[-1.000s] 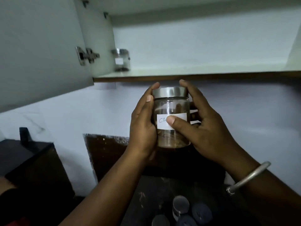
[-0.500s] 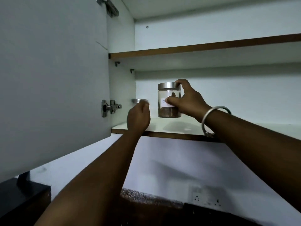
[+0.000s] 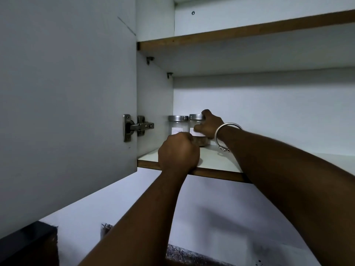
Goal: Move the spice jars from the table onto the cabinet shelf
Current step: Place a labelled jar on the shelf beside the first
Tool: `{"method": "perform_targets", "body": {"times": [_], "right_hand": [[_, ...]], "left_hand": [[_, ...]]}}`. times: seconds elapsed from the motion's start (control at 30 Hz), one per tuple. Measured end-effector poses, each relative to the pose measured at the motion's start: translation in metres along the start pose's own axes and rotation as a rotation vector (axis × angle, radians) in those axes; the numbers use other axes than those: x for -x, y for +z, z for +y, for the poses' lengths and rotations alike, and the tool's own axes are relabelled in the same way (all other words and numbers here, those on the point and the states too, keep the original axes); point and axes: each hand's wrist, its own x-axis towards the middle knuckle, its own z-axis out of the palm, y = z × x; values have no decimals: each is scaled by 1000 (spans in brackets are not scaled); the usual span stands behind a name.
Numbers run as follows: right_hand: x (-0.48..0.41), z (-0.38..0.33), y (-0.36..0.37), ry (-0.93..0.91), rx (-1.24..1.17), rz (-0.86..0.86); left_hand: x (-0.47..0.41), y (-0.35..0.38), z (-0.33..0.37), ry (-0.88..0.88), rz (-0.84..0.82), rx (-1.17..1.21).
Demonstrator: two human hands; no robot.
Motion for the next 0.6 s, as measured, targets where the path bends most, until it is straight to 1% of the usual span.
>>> {"method": "perform_targets", "body": {"times": [0.17,0.33,0.4,0.47,0.5,0.53,0.6], "right_hand": [[-2,10,-2,2,-25,-88],[4,8,1,11,-46,-104],[10,9,1,71,-122,-118],[18,9,-5,192,-188,-160],[21,8,-13,244,-153,-191],[31,11,-24,283,-64,-240],[47,6,-40,247,215,-376]], "left_hand": [[2,1,-1,31,32,13],[1,1,-1,36,40,40],[4,-1,0,49,76,67],[7,-4,2,84,127,104],[7,-6,1,100,148,116],[11,-8,2,107,152,131],[10,-8,0,115,165,147]]}}
